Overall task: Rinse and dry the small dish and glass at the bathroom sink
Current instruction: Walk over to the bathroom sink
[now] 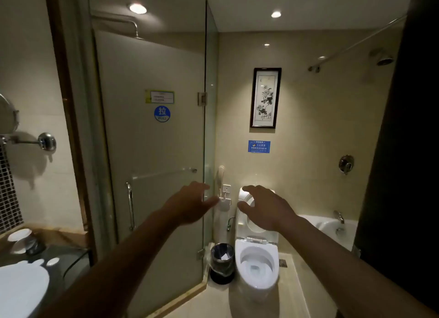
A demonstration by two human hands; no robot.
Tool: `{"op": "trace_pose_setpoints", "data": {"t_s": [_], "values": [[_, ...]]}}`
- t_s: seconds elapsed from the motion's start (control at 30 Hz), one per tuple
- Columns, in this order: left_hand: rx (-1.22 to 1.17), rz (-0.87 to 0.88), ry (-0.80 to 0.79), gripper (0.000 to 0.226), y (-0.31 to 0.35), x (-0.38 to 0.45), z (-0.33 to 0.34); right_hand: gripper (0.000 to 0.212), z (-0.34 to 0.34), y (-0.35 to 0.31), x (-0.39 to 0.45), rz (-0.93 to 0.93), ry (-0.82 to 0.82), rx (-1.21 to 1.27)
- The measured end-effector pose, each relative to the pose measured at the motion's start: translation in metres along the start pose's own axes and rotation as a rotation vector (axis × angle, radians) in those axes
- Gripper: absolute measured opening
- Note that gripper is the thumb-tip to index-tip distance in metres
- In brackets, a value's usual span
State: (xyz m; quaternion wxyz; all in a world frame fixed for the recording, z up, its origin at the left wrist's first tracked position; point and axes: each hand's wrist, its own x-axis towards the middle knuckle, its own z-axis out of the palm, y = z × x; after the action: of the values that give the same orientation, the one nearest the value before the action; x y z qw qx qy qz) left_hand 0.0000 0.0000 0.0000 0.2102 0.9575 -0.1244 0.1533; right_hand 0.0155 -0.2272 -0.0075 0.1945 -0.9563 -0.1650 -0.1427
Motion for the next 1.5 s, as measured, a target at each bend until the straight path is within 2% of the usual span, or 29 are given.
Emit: {"op": "trace_pose_setpoints", "data": {"t_s": [0.17, 0.43, 0.8, 1.13, 1.37, 1.5], "values": [[0.032, -0.011, -0.024, 0.064, -0.004, 0.010, 0.018, 0.061, 0.006, 0.011, 0.012, 0.022, -0.050, -0.054], [0.095, -0.016, -0.039, 0.069, -0.033, 0.039, 0.024, 0.058, 0.041, 0.006, 0.045, 0.002, -0.062, -0.006], [0.086, -0.135, -0.019, 0.068, -0.090, 0.074, 0.029, 0.057, 0.079, 0.002, 0.118, -0.096, -0.083, -0.001], [0.118, -0.218, 0.033, 0.066, -0.173, 0.121, 0.024, 0.060, 0.127, -0.030, 0.209, -0.179, -0.089, 0.081], [0.125, -0.295, 0.017, 0.061, -0.222, 0.152, 0.024, 0.060, 0.162, -0.044, 0.264, -0.232, -0.157, 0.055], [0.115, -0.340, 0.079, 0.060, -0.241, 0.156, 0.027, 0.060, 0.184, -0.060, 0.295, -0.290, -0.190, 0.054]]}}
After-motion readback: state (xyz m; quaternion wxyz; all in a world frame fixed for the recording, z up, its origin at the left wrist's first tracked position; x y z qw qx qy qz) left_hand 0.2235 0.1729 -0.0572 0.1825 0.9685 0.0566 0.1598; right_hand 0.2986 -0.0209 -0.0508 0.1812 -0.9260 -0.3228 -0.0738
